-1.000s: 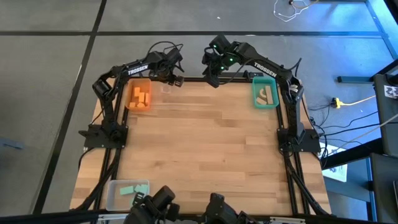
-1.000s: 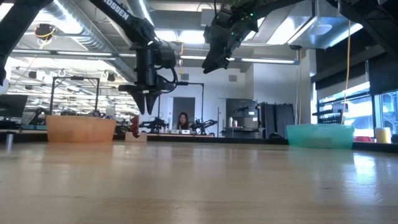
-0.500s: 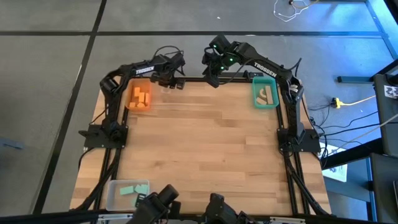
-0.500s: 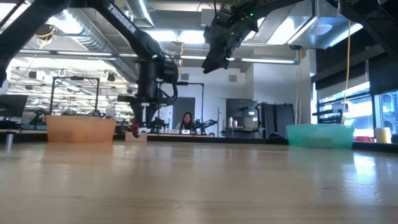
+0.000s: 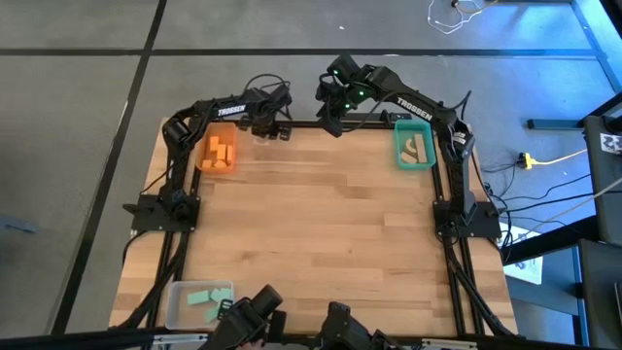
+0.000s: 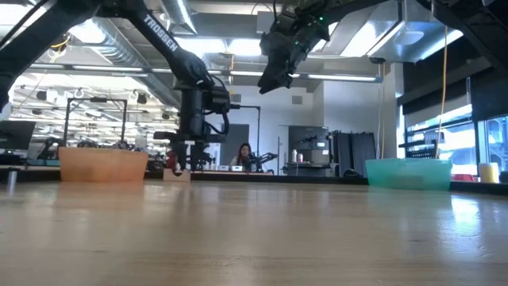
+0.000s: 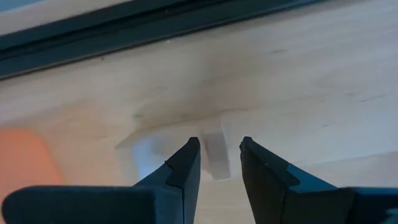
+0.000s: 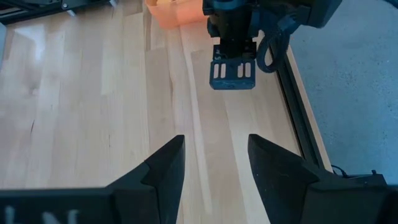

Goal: Sort & place blocks by color
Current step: Put the brown block into the blue bin

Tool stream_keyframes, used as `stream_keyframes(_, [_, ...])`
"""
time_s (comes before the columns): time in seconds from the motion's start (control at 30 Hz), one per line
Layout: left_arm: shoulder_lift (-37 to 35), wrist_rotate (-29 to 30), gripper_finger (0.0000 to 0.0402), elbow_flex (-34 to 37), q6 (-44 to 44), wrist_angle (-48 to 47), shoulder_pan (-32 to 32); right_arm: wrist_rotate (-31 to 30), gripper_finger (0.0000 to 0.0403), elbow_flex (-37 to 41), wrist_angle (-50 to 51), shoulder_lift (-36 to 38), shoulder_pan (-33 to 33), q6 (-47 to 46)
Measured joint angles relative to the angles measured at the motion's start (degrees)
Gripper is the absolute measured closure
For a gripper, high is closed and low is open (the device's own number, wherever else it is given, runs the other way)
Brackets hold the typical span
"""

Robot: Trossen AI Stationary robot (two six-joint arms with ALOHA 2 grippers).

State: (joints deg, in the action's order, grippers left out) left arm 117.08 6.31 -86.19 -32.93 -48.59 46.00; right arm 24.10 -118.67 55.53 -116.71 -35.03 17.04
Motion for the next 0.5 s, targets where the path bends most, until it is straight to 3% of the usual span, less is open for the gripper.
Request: stream_keyframes(0.5, [0.0,1.0,0.0297,0.0,-1.8,0.4,-0.2,0.0,0.0228,0.0,0.0,0.0,0.0,0.0])
